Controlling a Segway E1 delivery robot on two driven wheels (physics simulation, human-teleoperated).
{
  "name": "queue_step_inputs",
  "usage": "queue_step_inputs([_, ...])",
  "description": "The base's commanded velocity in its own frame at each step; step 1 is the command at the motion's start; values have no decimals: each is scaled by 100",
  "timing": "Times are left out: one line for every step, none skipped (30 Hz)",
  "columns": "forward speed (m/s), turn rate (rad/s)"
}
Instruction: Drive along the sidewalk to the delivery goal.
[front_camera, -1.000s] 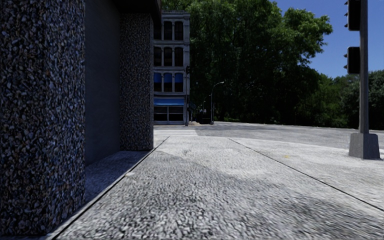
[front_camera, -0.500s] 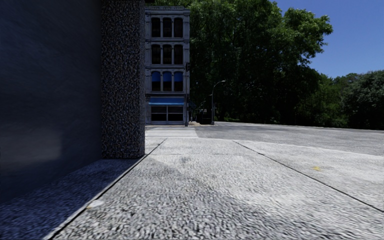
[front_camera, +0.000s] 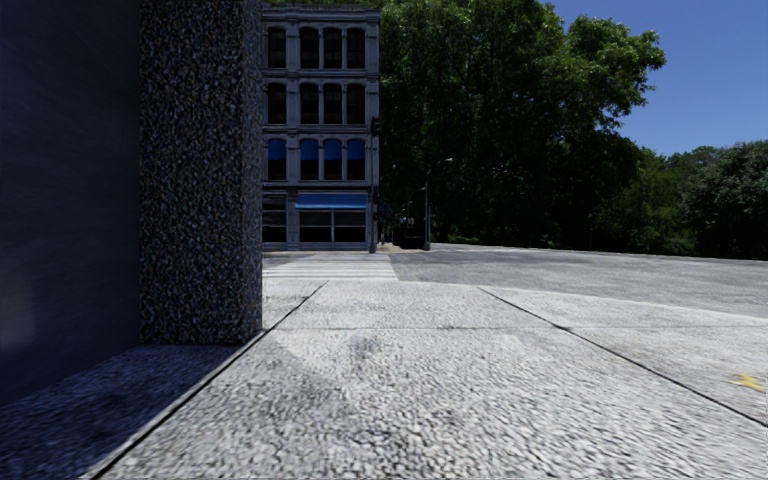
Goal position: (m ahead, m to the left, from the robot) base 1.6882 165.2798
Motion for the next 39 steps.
queue_step_inputs([200,0])
queue_step_inputs([200,0])
queue_step_inputs([200,0])
queue_step_inputs([200,0])
queue_step_inputs([200,0])
queue_step_inputs([200,0])
queue_step_inputs([200,0])
queue_step_inputs([200,0])
queue_step_inputs([200,0])
queue_step_inputs([200,0])
queue_step_inputs([200,0])
queue_step_inputs([200,0])
queue_step_inputs([200,0])
queue_step_inputs([200,0])
queue_step_inputs([200,0])
queue_step_inputs([200,0])
queue_step_inputs([200,0])
queue_step_inputs([200,0])
queue_step_inputs([200,0])
queue_step_inputs([200,0])
queue_step_inputs([200,0])
queue_step_inputs([200,0])
queue_step_inputs([200,0])
queue_step_inputs([200,0])
queue_step_inputs([200,0])
queue_step_inputs([200,0])
queue_step_inputs([200,0])
queue_step_inputs([200,0])
queue_step_inputs([200,0])
queue_step_inputs([200,0])
queue_step_inputs([200,0])
queue_step_inputs([200,0])
queue_step_inputs([200,0])
queue_step_inputs([200,0])
queue_step_inputs([200,0])
queue_step_inputs([200,0])
queue_step_inputs([200,0])
queue_step_inputs([200,0])
queue_step_inputs([200,0])
